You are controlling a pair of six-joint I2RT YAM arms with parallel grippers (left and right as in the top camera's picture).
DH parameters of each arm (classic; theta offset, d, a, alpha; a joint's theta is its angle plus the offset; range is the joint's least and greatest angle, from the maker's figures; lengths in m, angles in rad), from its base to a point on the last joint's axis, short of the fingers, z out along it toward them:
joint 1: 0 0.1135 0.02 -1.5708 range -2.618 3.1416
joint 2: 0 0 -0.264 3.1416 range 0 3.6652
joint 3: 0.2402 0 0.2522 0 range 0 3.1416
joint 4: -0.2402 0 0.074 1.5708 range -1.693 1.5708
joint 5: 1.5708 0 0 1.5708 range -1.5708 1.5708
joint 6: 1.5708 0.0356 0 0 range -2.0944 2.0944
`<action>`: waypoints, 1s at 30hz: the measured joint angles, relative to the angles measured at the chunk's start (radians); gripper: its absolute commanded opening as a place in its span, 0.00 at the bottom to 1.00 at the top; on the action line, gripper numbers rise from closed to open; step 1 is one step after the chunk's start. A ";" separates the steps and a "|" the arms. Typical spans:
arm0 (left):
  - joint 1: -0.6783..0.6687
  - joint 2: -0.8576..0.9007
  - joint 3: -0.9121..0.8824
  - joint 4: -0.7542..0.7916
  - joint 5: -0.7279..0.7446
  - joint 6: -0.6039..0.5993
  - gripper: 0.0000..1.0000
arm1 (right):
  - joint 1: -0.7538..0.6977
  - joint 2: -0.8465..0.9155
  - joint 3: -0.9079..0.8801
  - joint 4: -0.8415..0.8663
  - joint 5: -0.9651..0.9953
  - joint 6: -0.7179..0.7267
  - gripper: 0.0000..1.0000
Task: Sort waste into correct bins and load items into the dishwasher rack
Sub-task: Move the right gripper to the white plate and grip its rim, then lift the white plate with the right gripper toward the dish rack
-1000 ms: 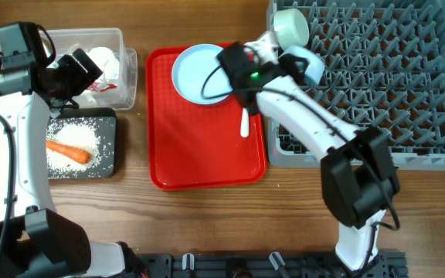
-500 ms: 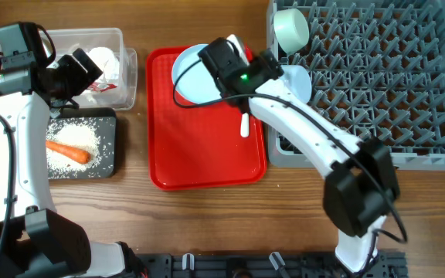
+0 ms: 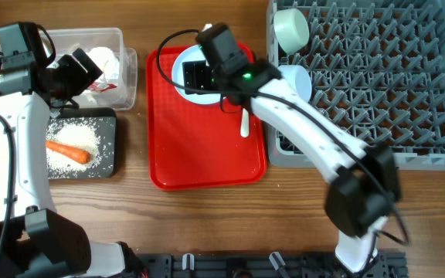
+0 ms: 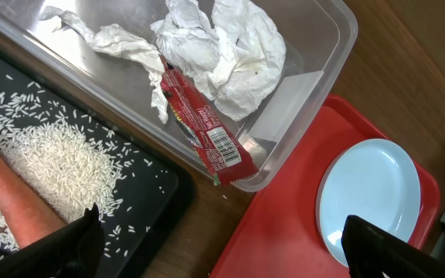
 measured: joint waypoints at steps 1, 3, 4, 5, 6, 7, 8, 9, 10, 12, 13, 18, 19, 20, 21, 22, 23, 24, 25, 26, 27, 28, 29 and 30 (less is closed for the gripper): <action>0.000 0.000 0.000 0.000 0.000 0.000 1.00 | -0.001 0.060 -0.005 0.002 0.011 0.063 0.84; 0.000 0.000 0.000 0.000 0.000 0.000 1.00 | -0.003 0.130 -0.014 -0.002 0.010 0.123 0.74; 0.000 0.000 0.000 0.000 0.000 0.000 1.00 | -0.006 0.164 -0.018 -0.005 0.002 0.143 0.72; 0.000 0.000 0.000 0.000 0.000 0.000 1.00 | -0.011 0.195 -0.022 -0.013 -0.013 0.164 0.71; 0.000 0.000 0.000 0.000 0.000 0.000 1.00 | -0.016 0.211 -0.024 -0.024 -0.021 0.180 0.70; 0.000 0.000 0.000 0.000 0.000 0.000 1.00 | -0.019 0.220 -0.025 -0.032 -0.025 0.193 0.70; 0.000 0.000 0.000 0.000 0.000 0.000 1.00 | -0.022 0.226 -0.025 -0.034 -0.032 0.206 0.70; 0.000 0.000 0.000 0.000 0.000 0.000 1.00 | -0.022 0.226 -0.025 -0.035 -0.035 0.213 0.70; 0.000 0.000 0.000 0.000 0.000 0.000 1.00 | -0.022 0.226 -0.025 -0.034 -0.040 0.219 0.70; 0.000 0.000 0.000 0.000 0.000 0.000 1.00 | -0.023 0.227 -0.025 -0.031 -0.040 0.239 0.66; 0.000 0.000 0.000 0.000 0.000 0.000 1.00 | -0.023 0.228 -0.025 -0.024 -0.040 0.251 0.62; 0.000 0.000 0.000 0.000 0.000 0.000 1.00 | -0.044 0.248 -0.025 -0.024 -0.061 0.298 0.31; 0.000 0.000 0.000 0.000 0.000 0.000 1.00 | -0.045 0.249 -0.024 -0.035 -0.071 0.305 0.22; 0.000 0.000 0.000 0.000 0.000 0.000 1.00 | -0.047 0.249 -0.024 -0.051 -0.087 0.309 0.13; 0.000 0.000 0.000 0.000 0.000 0.000 1.00 | -0.047 0.249 -0.023 -0.059 -0.098 0.313 0.09; 0.000 0.000 0.000 0.000 0.000 0.000 1.00 | -0.047 0.250 -0.023 -0.072 -0.122 0.315 0.06; 0.000 0.000 0.000 0.000 0.000 0.000 1.00 | -0.047 0.252 -0.023 -0.080 -0.143 0.308 0.04; 0.000 0.000 0.000 0.000 0.000 0.000 1.00 | -0.047 0.253 -0.023 -0.085 -0.188 0.285 0.04; 0.000 0.000 0.000 0.000 0.000 0.000 1.00 | -0.047 0.254 -0.023 -0.090 -0.224 0.261 0.04; 0.000 0.000 0.000 0.000 0.000 0.000 1.00 | -0.050 0.255 -0.023 -0.095 -0.269 0.219 0.04; 0.000 0.000 0.000 0.000 0.000 0.000 1.00 | -0.053 0.258 -0.023 -0.099 -0.310 0.183 0.04; 0.000 0.000 0.000 0.000 0.000 0.000 1.00 | -0.053 0.262 -0.023 -0.111 -0.359 0.142 0.04; 0.000 0.000 0.000 0.000 0.000 0.000 1.00 | -0.053 0.263 -0.023 -0.121 -0.382 0.122 0.04; 0.000 0.000 0.000 0.000 0.000 0.000 1.00 | -0.052 0.263 -0.023 -0.130 -0.399 0.101 0.04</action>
